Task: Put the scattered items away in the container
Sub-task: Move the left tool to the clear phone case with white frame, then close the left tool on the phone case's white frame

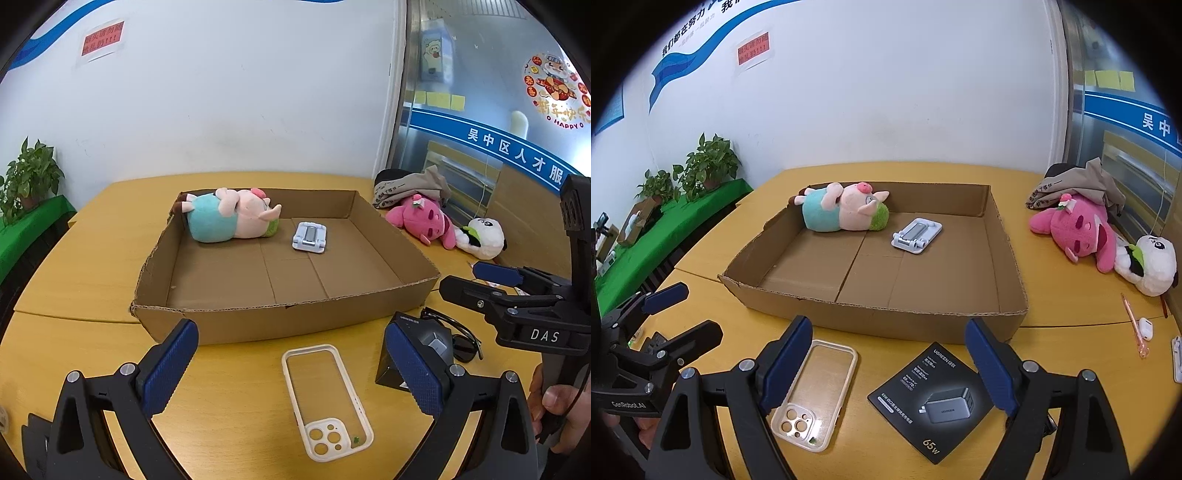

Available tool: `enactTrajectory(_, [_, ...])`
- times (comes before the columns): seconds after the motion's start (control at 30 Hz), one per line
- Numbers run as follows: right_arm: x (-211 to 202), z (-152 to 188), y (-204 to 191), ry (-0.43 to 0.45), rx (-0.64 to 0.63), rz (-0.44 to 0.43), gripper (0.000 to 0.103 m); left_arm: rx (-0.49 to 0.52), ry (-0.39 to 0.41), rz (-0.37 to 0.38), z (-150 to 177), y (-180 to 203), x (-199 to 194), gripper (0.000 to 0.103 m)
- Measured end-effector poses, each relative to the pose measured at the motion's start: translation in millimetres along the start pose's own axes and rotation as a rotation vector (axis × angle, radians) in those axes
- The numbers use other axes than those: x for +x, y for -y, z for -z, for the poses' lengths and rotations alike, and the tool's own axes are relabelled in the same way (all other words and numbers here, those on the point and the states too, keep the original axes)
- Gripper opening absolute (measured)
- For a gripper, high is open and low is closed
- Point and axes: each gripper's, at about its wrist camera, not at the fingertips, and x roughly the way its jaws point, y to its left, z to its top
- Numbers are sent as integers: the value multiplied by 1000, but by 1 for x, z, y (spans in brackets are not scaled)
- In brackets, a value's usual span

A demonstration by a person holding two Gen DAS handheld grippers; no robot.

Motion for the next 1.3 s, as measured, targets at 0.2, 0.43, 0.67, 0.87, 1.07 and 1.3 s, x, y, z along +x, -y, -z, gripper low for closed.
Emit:
enactTrajectory(0.2, [3,3,-4,-11,-13,-9,85,-39,-17,5,4,-7,5,102])
enactTrajectory(0.43, [17,20,-7,-82,7,-93,85,-59,-71,9,14,-11,18,101])
enactTrajectory(0.67, [71,81,-28,-298,33,-224,85,-87,-217,29,40,-14,54,82])
enactTrajectory(0.87, [93,97,-33,-341,11,-170,85,-122,-340,61,62,-15,90,64])
enactTrajectory(1.07, [97,112,-54,-333,-130,-66,81,-123,-409,63,74,-8,113,33])
enactTrajectory(1.3, [85,116,-58,-298,-158,-80,48,-145,-391,63,77,-11,112,9])
